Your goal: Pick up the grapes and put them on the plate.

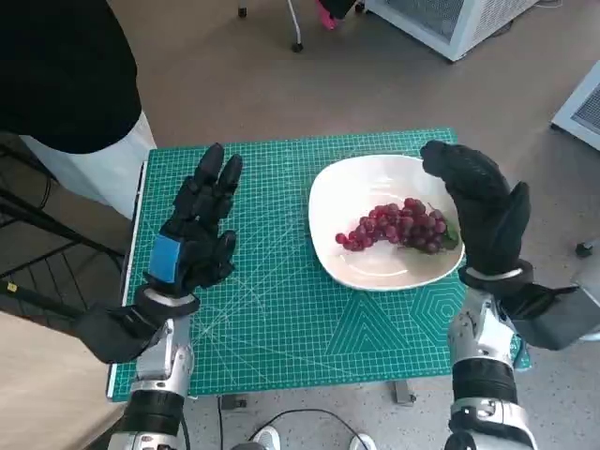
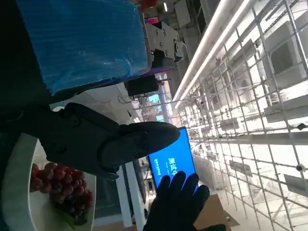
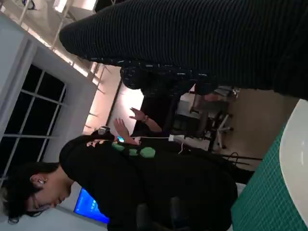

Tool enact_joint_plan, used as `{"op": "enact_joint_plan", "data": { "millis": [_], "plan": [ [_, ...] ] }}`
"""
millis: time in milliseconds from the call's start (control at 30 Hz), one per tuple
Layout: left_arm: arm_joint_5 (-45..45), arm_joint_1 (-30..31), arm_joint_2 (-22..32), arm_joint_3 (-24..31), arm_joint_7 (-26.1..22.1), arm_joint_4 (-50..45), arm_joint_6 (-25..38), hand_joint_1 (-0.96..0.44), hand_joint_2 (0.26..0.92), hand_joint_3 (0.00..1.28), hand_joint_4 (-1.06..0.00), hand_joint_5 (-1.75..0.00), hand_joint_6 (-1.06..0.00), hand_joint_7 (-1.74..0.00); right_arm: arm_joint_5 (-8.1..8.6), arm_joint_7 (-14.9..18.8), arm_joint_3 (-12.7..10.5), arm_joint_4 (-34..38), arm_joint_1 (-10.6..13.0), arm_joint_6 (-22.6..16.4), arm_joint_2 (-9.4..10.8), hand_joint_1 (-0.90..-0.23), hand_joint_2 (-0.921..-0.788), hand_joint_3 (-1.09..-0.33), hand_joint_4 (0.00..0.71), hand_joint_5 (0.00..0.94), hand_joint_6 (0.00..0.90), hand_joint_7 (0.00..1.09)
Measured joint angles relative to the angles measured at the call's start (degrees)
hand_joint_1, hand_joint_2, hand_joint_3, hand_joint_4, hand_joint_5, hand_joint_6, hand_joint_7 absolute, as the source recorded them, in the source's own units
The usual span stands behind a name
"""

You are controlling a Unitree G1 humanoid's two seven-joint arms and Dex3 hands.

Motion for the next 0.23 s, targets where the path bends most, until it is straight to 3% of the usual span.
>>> {"op": "enact_joint_plan", "data": {
  "millis": [233],
  "plan": [
    [0.3, 0.3, 0.1, -0.2, 0.0, 0.0, 0.0, -0.67, 0.921, 0.60, -0.14, -0.01, -0.18, -0.01, 0.04, 0.4, -0.3, 0.5, 0.0, -0.5, 0.0, -0.583, -0.921, -0.588, 0.310, 0.000, 0.372, 0.01]
  ]
}}
